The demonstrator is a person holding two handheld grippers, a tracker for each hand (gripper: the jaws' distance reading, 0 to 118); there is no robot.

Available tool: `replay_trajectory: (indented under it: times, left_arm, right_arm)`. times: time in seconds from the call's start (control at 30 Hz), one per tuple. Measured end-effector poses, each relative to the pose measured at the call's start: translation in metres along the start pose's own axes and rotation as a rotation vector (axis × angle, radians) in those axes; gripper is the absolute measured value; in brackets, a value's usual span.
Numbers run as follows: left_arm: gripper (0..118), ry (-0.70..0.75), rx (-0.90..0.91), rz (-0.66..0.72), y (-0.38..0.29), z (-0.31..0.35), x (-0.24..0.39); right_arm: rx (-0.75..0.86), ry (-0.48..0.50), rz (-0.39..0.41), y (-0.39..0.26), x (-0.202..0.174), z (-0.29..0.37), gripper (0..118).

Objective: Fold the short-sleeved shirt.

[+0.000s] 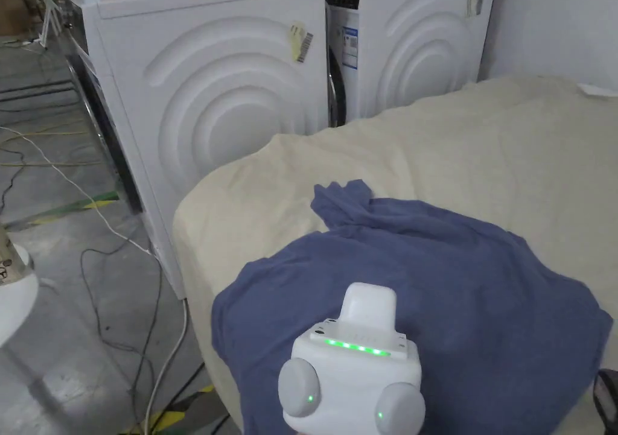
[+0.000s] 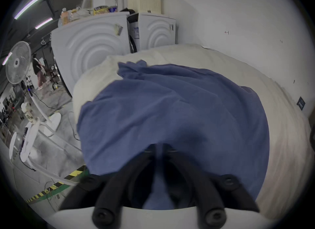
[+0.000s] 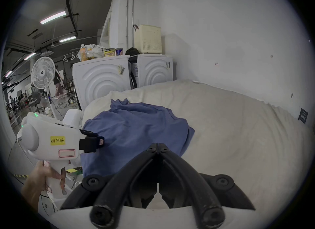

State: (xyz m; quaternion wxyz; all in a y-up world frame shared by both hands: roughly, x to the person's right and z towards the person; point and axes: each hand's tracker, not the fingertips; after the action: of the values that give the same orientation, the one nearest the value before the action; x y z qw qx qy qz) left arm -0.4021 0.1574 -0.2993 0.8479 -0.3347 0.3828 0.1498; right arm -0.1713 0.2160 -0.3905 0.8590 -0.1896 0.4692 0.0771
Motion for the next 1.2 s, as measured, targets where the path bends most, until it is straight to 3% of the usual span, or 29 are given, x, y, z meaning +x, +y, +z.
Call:
replay_trajectory:
  times: [0.03, 0.07, 0.1, 0.13, 0.33, 0.47, 0.53, 0.6, 0.63, 0.67, 0.7, 0.8, 1.2]
  left_arm:
    - [48, -0.026, -0.013, 0.011, 0.002, -0.007, 0.0]
    - [87, -0.029, -0.034, 0.005, 0.004, -0.012, 0.0]
    - [107, -0.024, -0.042, -0.001, 0.008, -0.017, 0.0]
    - [116, -0.025, -0.035, 0.008, 0.01, -0.019, -0.001]
    - [117, -0.147, -0.018, 0.105, 0.039, -0.022, -0.004]
    - [109, -0.124, -0.169, 0.044, 0.036, -0.056, 0.013]
    - [99, -0.072, -0.108, -0.014, 0.027, -0.055, 0.022]
    - [75, -0.071, -0.102, 0.017, 0.029, -0.044, 0.022]
    - [58, -0.064, -0.094, 0.04, 0.029, -0.042, 0.022]
    - [33, -0.043, -0.064, 0.053, 0.028, -0.038, 0.02]
    - [19, -0.015, -0.049, 0.061, 0.028, -0.036, 0.018]
    - [9, 0.017, -0.049, 0.047, 0.028, -0.034, 0.011]
    - [9, -0.017, 0.004, 0.093, 0.052, 0.019, -0.009]
  right_arm:
    - [-0.006, -0.006, -0.008, -0.002, 0.003, -0.002, 0]
    - [-0.015, -0.011, -0.021, -0.002, 0.006, -0.005, 0]
    - [-0.025, -0.013, -0.033, -0.003, 0.008, -0.007, 0]
    - [-0.029, -0.011, -0.042, -0.003, 0.01, -0.008, 0]
    - [-0.049, -0.018, -0.044, -0.007, 0.011, -0.013, 0]
    - [-0.066, -0.007, -0.046, -0.011, 0.008, -0.013, 0]
    - [-0.073, -0.002, -0.034, -0.011, 0.007, -0.012, 0]
    - [-0.076, -0.003, -0.015, -0.011, 0.006, -0.011, 0]
    - [-0.075, -0.006, -0.01, -0.011, 0.006, -0.01, 0]
    - [-0.077, -0.009, -0.011, -0.01, 0.007, -0.01, 0]
    - [-0.079, -0.008, -0.017, -0.01, 0.008, -0.009, 0]
    - [-0.08, -0.004, -0.047, -0.011, 0.009, -0.003, 0]
    - [-0.031, -0.065, -0.078, 0.004, 0.02, 0.037, 0]
